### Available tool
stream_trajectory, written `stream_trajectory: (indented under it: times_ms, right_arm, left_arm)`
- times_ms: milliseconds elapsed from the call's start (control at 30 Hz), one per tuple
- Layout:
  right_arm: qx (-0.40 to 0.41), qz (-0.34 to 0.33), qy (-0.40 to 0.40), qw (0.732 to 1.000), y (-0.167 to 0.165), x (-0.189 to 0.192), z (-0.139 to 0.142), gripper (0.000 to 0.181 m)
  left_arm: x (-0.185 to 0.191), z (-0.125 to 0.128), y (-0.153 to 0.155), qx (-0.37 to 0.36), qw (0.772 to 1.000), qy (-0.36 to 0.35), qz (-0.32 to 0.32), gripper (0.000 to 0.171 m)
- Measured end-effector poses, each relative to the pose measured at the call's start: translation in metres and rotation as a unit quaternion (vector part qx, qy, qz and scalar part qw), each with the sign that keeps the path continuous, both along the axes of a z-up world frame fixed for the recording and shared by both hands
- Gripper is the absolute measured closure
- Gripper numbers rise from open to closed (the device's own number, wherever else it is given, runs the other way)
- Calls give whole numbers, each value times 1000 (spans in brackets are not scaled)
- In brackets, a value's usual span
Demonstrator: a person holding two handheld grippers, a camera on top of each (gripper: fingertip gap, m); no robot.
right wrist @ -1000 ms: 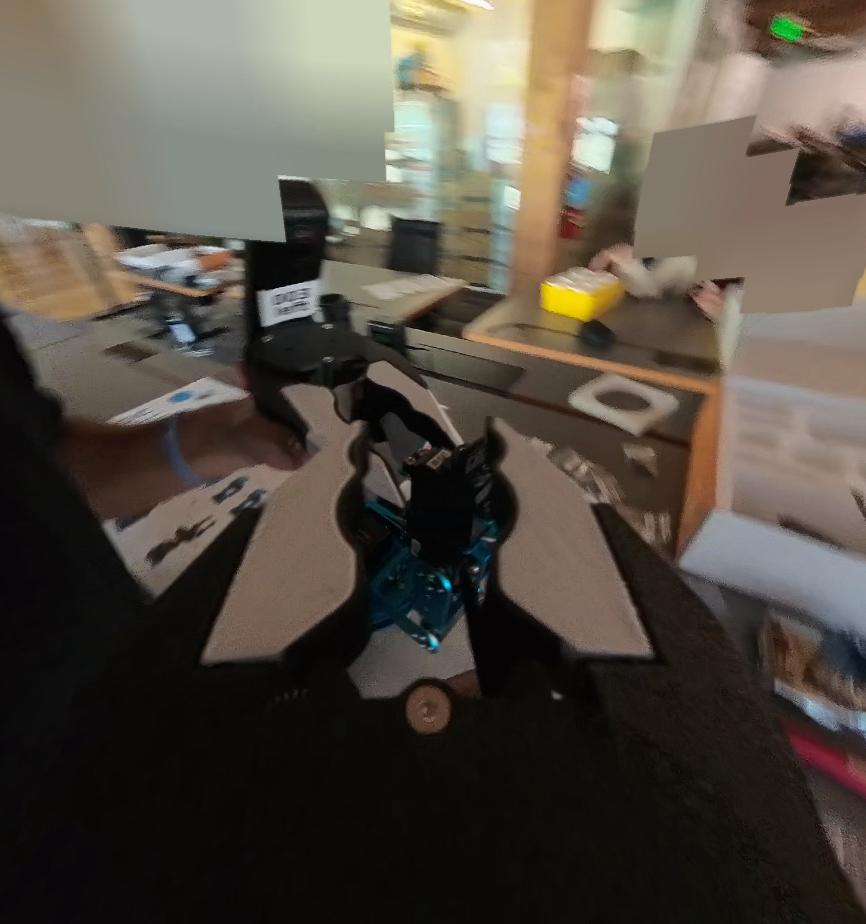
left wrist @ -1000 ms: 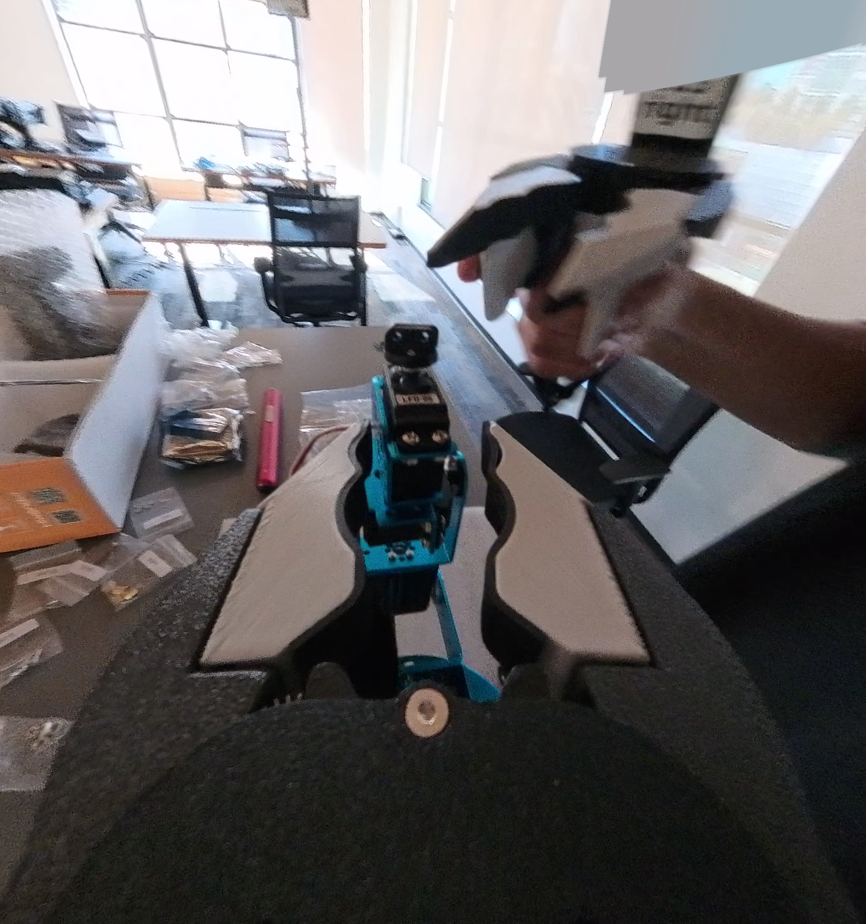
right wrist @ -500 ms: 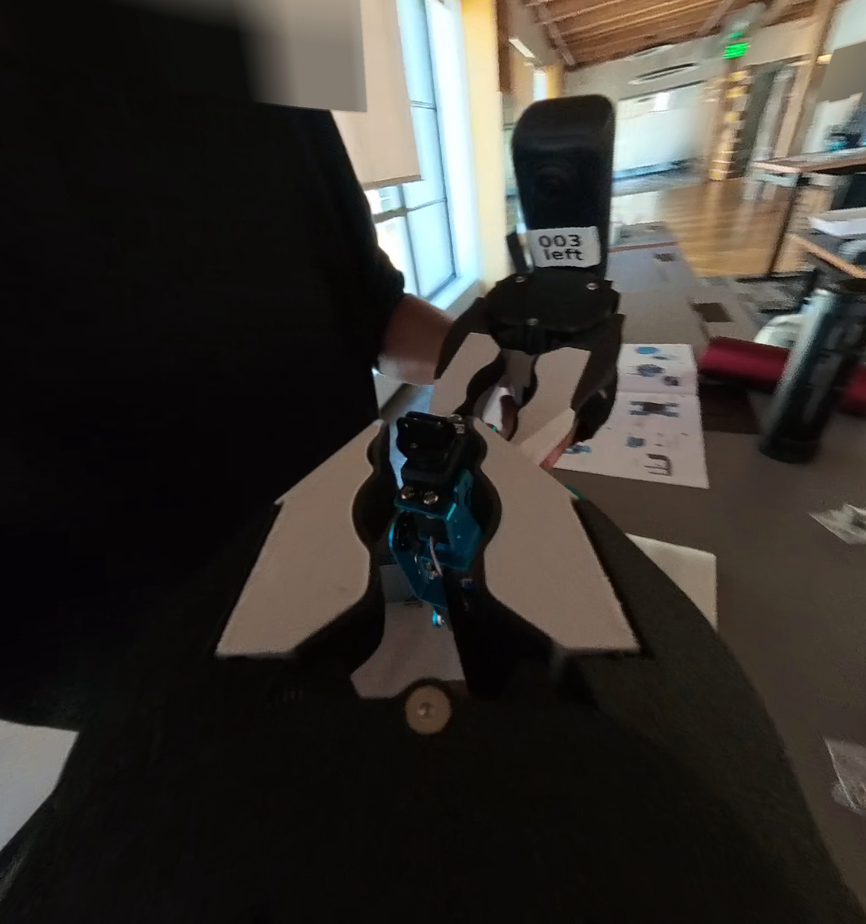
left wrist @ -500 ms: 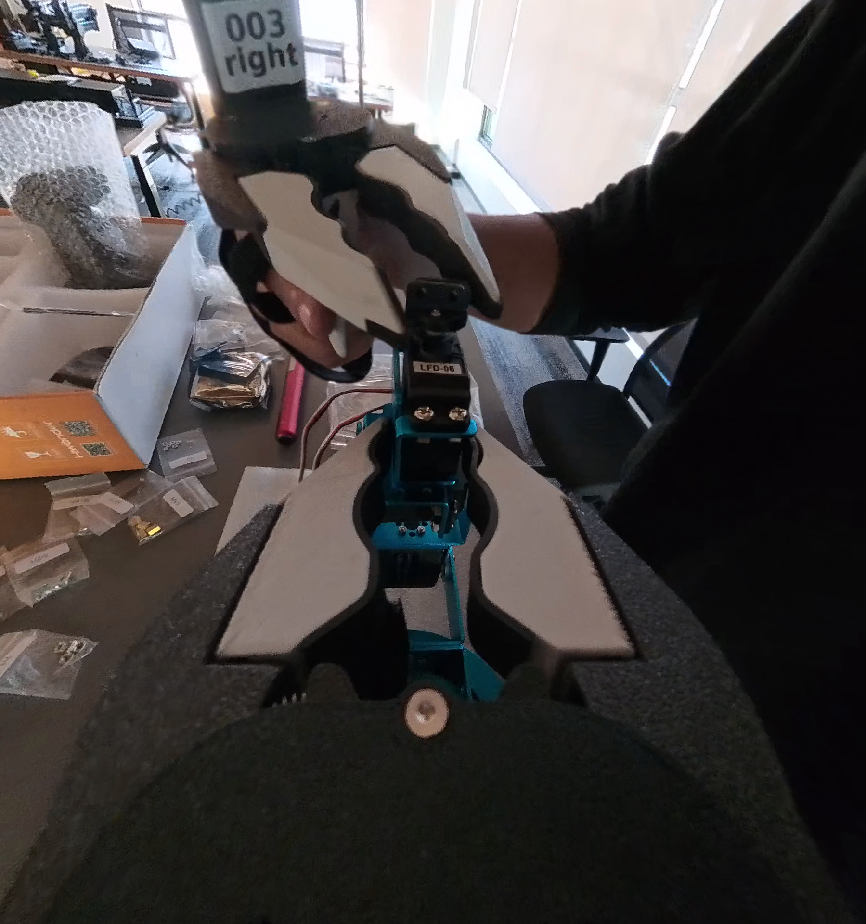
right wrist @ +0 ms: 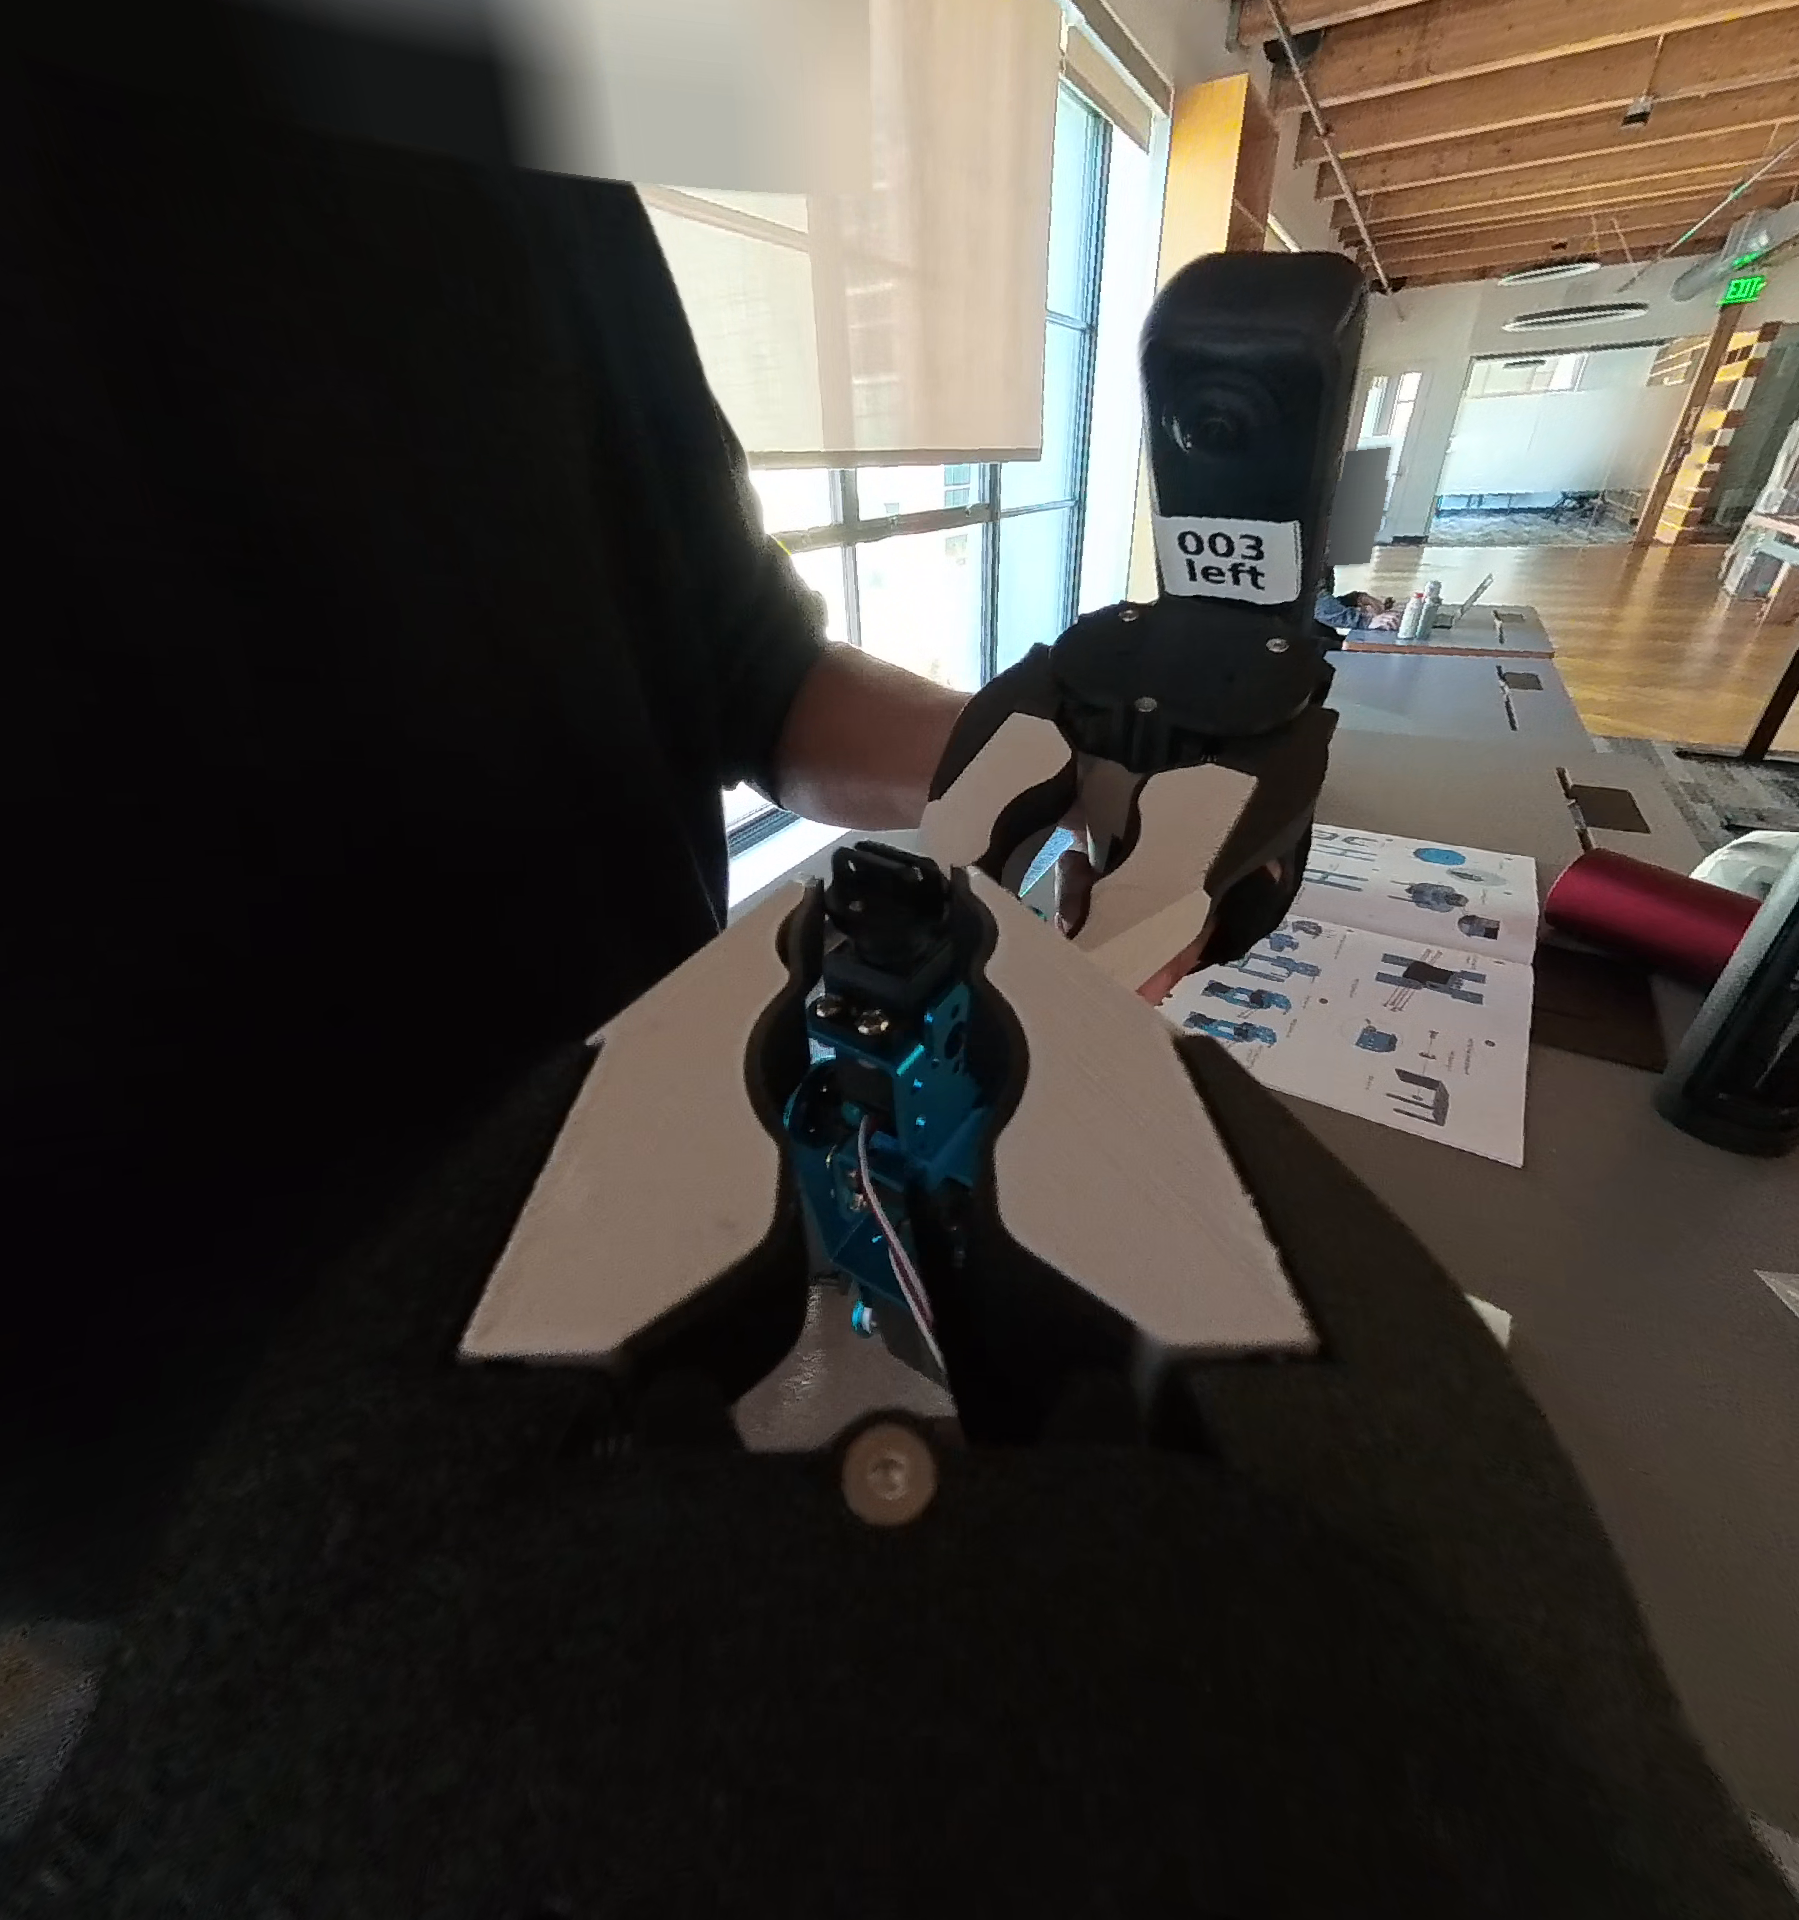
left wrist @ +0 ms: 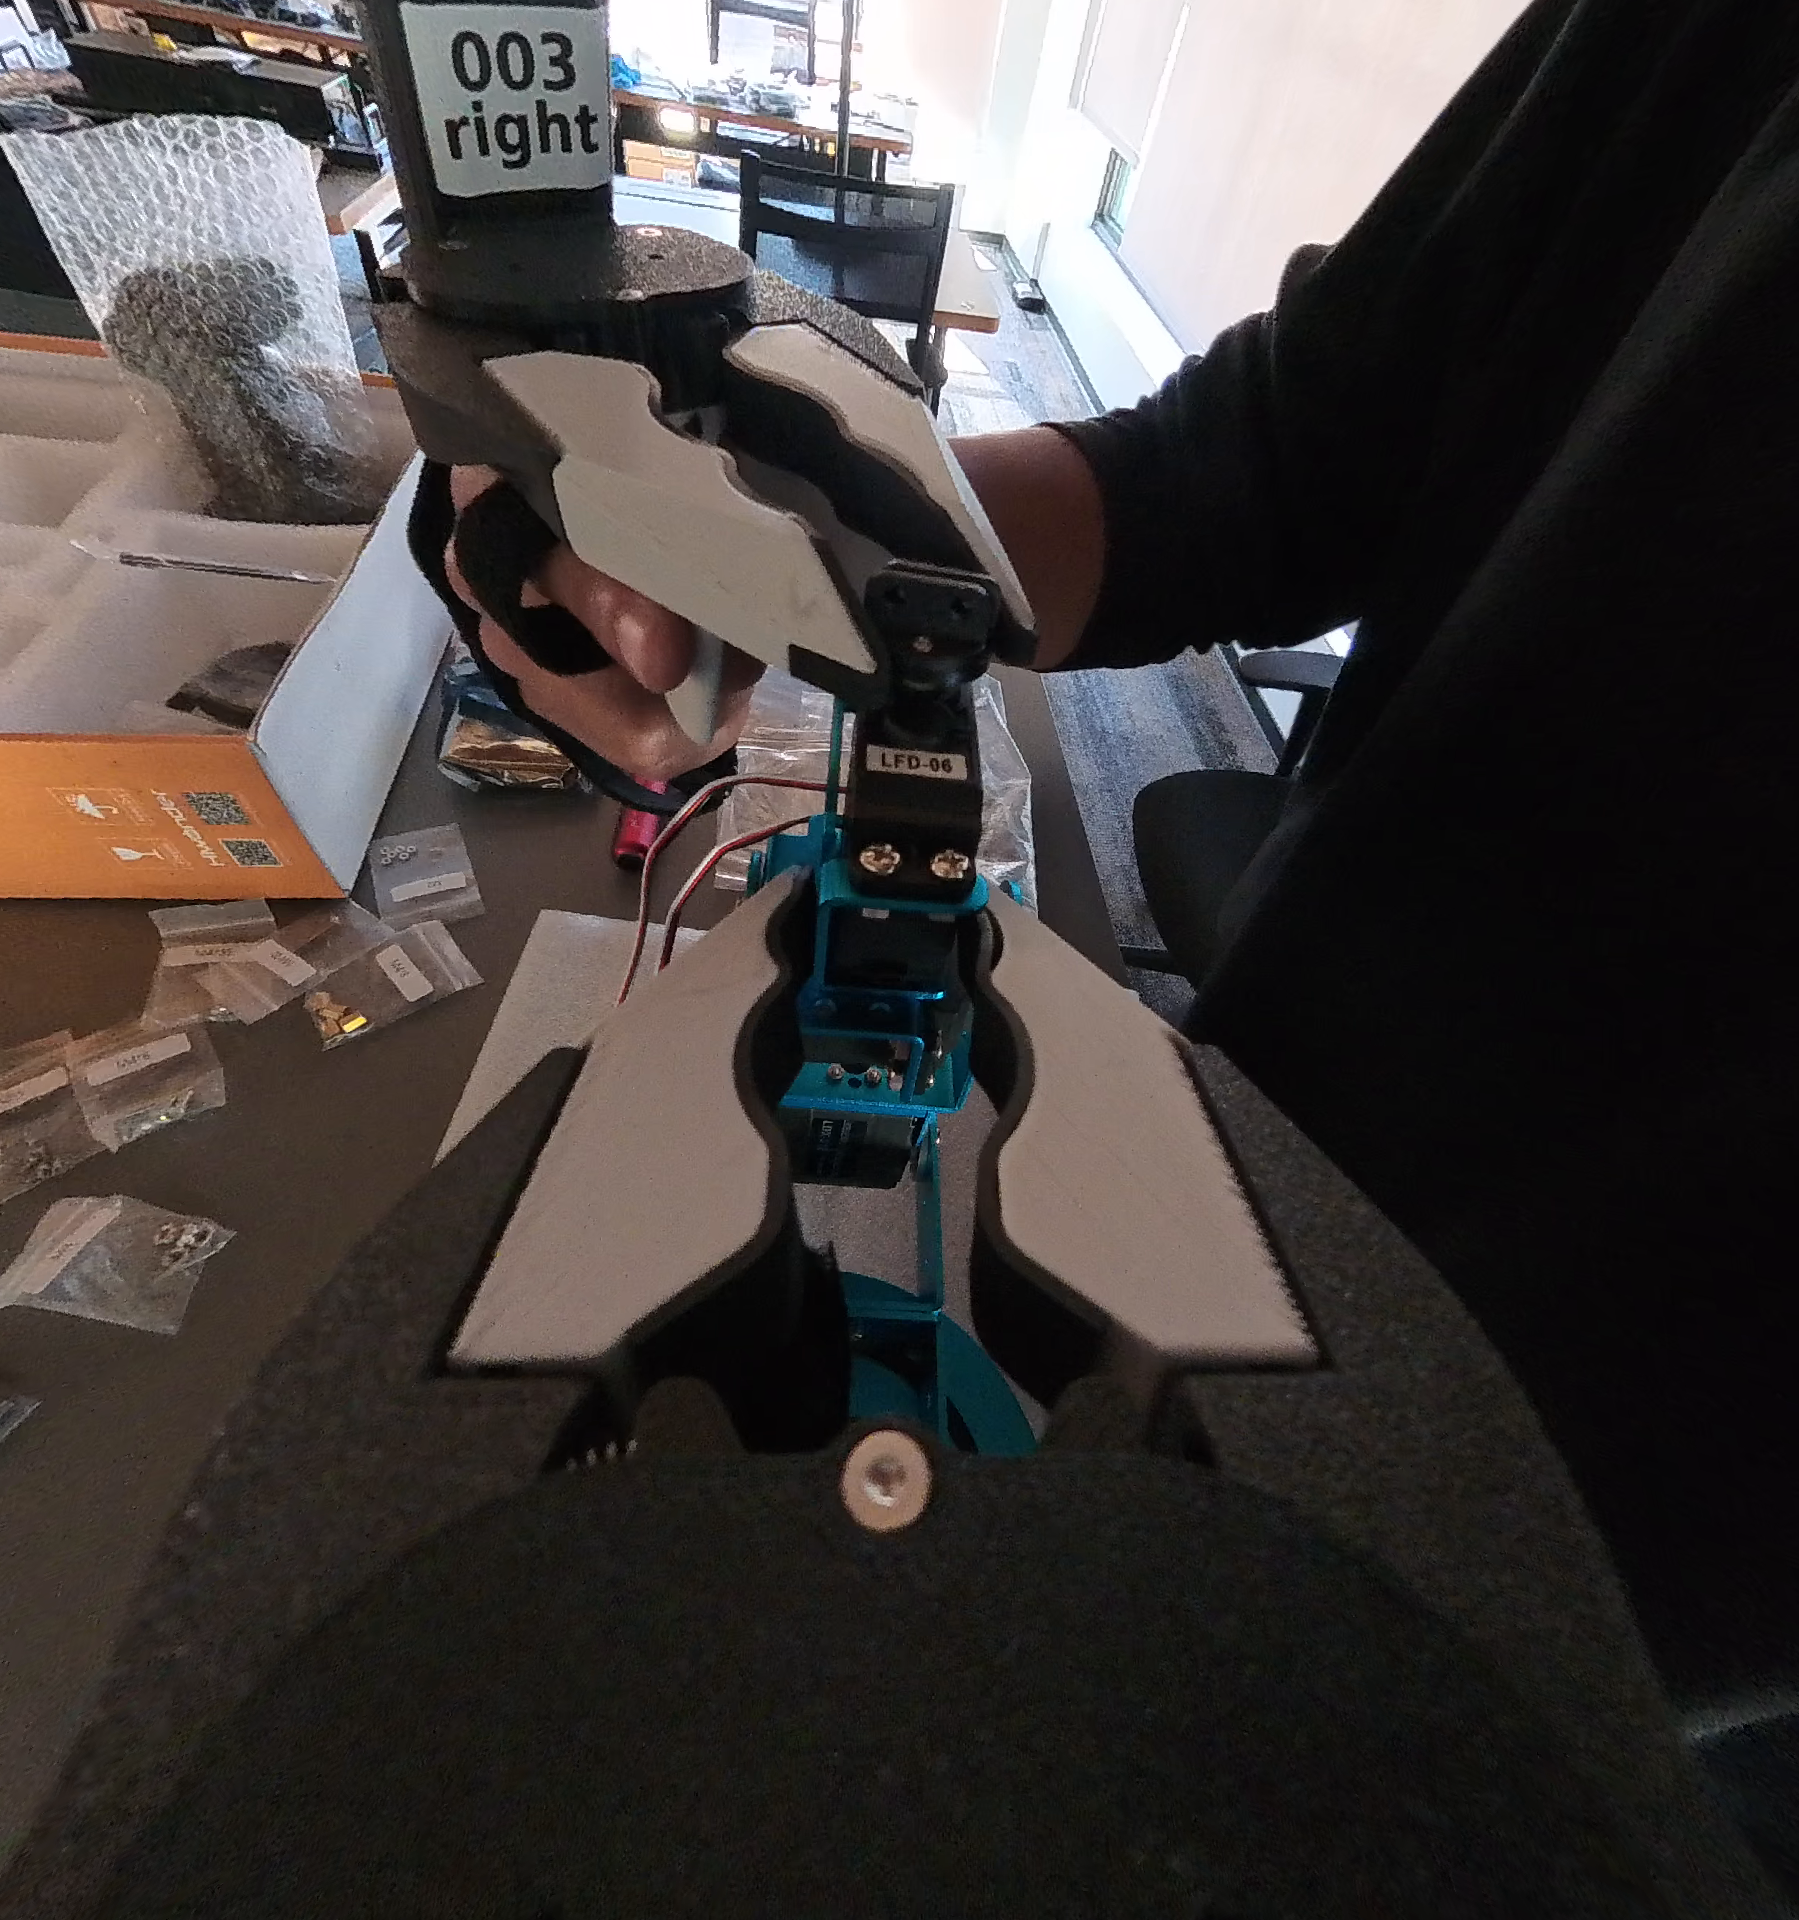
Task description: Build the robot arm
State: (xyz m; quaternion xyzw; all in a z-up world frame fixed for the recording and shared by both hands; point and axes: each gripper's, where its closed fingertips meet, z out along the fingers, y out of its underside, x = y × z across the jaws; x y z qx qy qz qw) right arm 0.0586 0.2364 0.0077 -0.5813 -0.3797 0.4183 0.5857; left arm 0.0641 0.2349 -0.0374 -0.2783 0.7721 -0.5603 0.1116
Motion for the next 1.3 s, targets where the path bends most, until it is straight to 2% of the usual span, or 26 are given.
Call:
stream_trajectory:
  times_ms: [300,500,1067,1300]
  right_arm:
    - [21,-7,1,1000,-2,-1,2,159]
    - [55,-49,-9,997,0,1,3,159]
    - [77,-75,-28,994,-1,-1,3,161]
    - [54,-68,-11,996,-2,-1,3,160]
  left_arm:
    - [1,-1,-1,11,1000,8,3,145]
    - [2,-1,1,12,1000,4,15,145]
    - [1,-2,1,22,1000,2,23,144]
    - [0,-2,0,25,999,3,23,145]
